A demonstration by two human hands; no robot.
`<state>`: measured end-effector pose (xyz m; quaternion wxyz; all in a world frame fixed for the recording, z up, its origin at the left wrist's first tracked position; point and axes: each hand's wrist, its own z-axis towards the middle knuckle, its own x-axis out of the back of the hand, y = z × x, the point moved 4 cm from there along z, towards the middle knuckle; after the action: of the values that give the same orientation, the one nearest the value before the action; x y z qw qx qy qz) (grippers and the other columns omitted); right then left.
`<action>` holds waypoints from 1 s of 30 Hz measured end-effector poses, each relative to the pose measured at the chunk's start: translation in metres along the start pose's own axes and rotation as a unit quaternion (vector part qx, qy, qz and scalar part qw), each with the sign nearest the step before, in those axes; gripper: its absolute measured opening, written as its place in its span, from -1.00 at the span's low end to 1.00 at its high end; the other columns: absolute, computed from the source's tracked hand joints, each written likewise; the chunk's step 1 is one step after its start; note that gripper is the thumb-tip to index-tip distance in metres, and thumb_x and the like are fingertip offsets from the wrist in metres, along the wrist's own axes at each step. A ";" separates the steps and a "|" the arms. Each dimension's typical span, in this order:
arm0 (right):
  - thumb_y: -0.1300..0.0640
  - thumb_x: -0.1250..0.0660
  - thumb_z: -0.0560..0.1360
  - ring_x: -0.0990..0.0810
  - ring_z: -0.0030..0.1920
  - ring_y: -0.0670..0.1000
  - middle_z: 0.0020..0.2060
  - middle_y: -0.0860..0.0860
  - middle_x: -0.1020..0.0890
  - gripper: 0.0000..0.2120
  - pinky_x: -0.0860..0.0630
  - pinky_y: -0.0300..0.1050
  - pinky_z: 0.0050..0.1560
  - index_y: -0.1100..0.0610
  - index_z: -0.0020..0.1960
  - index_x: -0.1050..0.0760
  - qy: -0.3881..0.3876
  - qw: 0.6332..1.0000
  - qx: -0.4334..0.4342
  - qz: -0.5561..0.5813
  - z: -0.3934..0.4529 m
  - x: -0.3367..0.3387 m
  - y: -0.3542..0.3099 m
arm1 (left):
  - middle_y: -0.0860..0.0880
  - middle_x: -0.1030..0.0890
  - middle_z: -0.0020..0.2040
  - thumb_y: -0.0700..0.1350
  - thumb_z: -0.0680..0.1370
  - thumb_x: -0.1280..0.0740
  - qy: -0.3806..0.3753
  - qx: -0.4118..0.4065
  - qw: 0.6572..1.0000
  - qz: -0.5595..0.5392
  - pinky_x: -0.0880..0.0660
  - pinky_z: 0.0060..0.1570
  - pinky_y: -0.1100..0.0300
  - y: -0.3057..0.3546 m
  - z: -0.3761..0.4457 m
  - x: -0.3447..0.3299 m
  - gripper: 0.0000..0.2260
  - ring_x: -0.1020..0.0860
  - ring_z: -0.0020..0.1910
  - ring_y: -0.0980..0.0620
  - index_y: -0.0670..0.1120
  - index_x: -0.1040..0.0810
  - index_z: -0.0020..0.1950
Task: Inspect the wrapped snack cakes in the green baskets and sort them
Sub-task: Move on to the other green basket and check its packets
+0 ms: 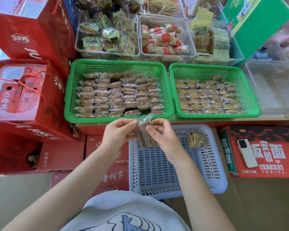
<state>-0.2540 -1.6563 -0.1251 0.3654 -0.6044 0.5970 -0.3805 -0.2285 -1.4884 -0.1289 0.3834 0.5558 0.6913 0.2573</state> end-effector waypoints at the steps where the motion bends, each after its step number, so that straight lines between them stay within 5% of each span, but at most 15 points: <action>1: -0.03 -0.45 0.50 -0.68 0.00 0.10 -0.01 0.07 -0.70 -0.61 -0.60 0.05 -0.02 0.03 0.23 -0.39 -0.006 0.999 -0.028 -0.015 0.001 0.002 0.007 | -0.21 -0.73 -0.03 -0.20 0.57 -0.44 0.001 -0.005 1.000 0.015 -0.67 -0.05 0.06 -0.002 0.002 -0.004 -0.84 -0.71 0.01 -0.16 -0.25 -0.65 0.09; 3: 0.04 -0.46 0.52 -0.70 -0.01 0.14 -0.01 0.07 -0.71 -0.60 -0.60 0.04 -0.12 0.09 0.26 -0.40 0.023 0.997 -0.069 -0.020 0.005 0.011 0.025 | -0.08 -0.71 0.10 -0.14 0.63 -0.36 0.018 -0.057 0.985 0.161 -0.63 -0.01 0.15 -0.004 0.010 -0.006 -0.76 -0.68 0.08 -0.05 -0.14 -0.62 0.28; 4: 0.05 -0.46 0.53 -0.70 -0.01 0.14 0.01 0.06 -0.71 -0.60 -0.59 0.01 -0.15 0.13 0.27 -0.40 0.048 0.994 -0.093 -0.014 0.009 0.018 0.036 | -0.03 -0.63 0.29 -0.09 0.66 -0.32 0.029 -0.101 0.950 0.294 -0.57 0.14 0.10 -0.007 0.018 -0.005 -0.68 -0.61 0.22 -0.02 -0.08 -0.53 0.41; 6: 0.09 -0.46 0.52 -0.69 -0.01 0.12 0.05 0.08 -0.68 -0.60 -0.59 -0.05 -0.17 0.19 0.27 -0.42 0.085 0.984 -0.154 0.010 0.017 0.029 0.062 | -0.02 -0.27 0.59 0.00 0.68 -0.24 0.020 -0.170 0.826 0.538 -0.22 0.53 0.01 -0.018 0.036 -0.002 -0.49 -0.24 0.56 -0.03 -0.05 -0.23 0.61; 9: 0.23 -0.42 0.54 -0.66 -0.12 0.07 0.02 0.14 -0.66 -0.69 -0.58 -0.07 -0.14 0.28 0.24 -0.47 0.095 0.962 -0.251 0.049 0.032 0.036 0.106 | -0.07 0.14 0.67 0.05 0.69 -0.13 -0.013 -0.209 0.647 0.733 0.24 0.59 -0.04 -0.045 0.062 0.008 -0.33 0.22 0.63 -0.06 -0.09 0.19 0.65; 11: 0.32 -0.37 0.56 -0.65 -0.19 0.06 -0.04 0.16 -0.66 -0.72 -0.62 0.07 0.07 0.32 0.25 -0.47 0.103 0.945 -0.292 0.100 0.047 0.032 0.131 | -0.09 0.23 0.65 0.01 0.66 -0.13 -0.013 -0.231 0.589 0.775 0.29 0.57 -0.09 -0.058 0.070 0.014 -0.26 0.29 0.62 -0.08 -0.09 0.35 0.60; 13: 0.36 -0.36 0.55 -0.66 -0.13 0.09 0.00 0.18 -0.65 -0.68 -0.60 0.09 0.13 0.33 0.29 -0.47 0.126 0.934 -0.306 0.135 0.064 0.025 0.150 | -0.10 0.22 0.65 -0.01 0.62 -0.17 -0.009 -0.247 0.583 0.774 0.29 0.57 -0.12 -0.064 0.073 0.017 -0.20 0.30 0.61 -0.09 -0.10 0.38 0.58; 16: 0.36 -0.35 0.56 -0.64 0.08 0.19 0.09 0.21 -0.62 -0.70 -0.59 -0.02 0.03 0.32 0.28 -0.48 0.153 0.926 -0.312 0.147 0.081 0.013 0.172 | -0.11 0.21 0.65 -0.01 0.60 -0.23 -0.014 -0.240 0.580 0.778 0.30 0.57 -0.12 -0.065 0.073 0.018 -0.16 0.29 0.62 -0.10 -0.10 0.39 0.58; 19: 0.39 -0.34 0.56 -0.63 0.10 0.20 0.19 0.25 -0.60 -0.63 -0.61 -0.07 -0.18 0.33 0.35 -0.45 0.172 0.920 -0.319 0.150 0.093 0.006 0.186 | -0.10 0.26 0.64 0.00 0.62 -0.19 -0.020 -0.221 0.576 0.787 0.33 0.56 -0.11 -0.062 0.073 0.017 -0.17 0.32 0.61 -0.10 -0.10 0.44 0.55; 24: 0.41 -0.25 0.59 -0.52 0.31 0.23 0.37 0.28 -0.44 -0.57 -0.64 -0.03 0.06 0.33 0.44 -0.32 0.146 0.916 -0.353 0.120 0.093 0.017 0.192 | -0.10 0.32 0.63 0.04 0.64 -0.15 -0.038 -0.198 0.581 0.788 0.34 0.56 -0.11 -0.059 0.073 0.016 -0.20 0.37 0.59 -0.09 -0.11 0.42 0.57; 27: 0.38 -0.27 0.59 -0.59 0.17 0.19 0.30 0.28 -0.48 -0.61 -0.67 -0.10 -0.16 0.33 0.40 -0.35 0.101 0.919 -0.371 0.088 0.083 0.024 0.174 | -0.08 0.29 0.64 0.08 0.64 -0.15 -0.045 -0.220 0.589 0.776 0.36 0.55 -0.09 -0.058 0.075 0.019 -0.21 0.36 0.60 -0.07 -0.09 0.35 0.62; 30: 0.32 -0.29 0.61 -0.67 -0.12 0.20 -0.03 0.26 -0.59 -0.73 -0.65 -0.06 -0.22 0.36 0.29 -0.41 0.061 0.934 -0.343 0.075 0.074 0.030 0.124 | -0.04 0.27 0.64 0.23 0.64 -0.10 -0.058 -0.226 0.602 0.764 0.38 0.54 -0.07 -0.047 0.087 0.015 -0.23 0.35 0.60 -0.03 -0.05 0.27 0.64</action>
<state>-0.2430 -1.6893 -0.2684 0.1260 -0.6224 0.7557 -0.1601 -0.1856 -1.4920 -0.2197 0.2005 0.7906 -0.0889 0.5718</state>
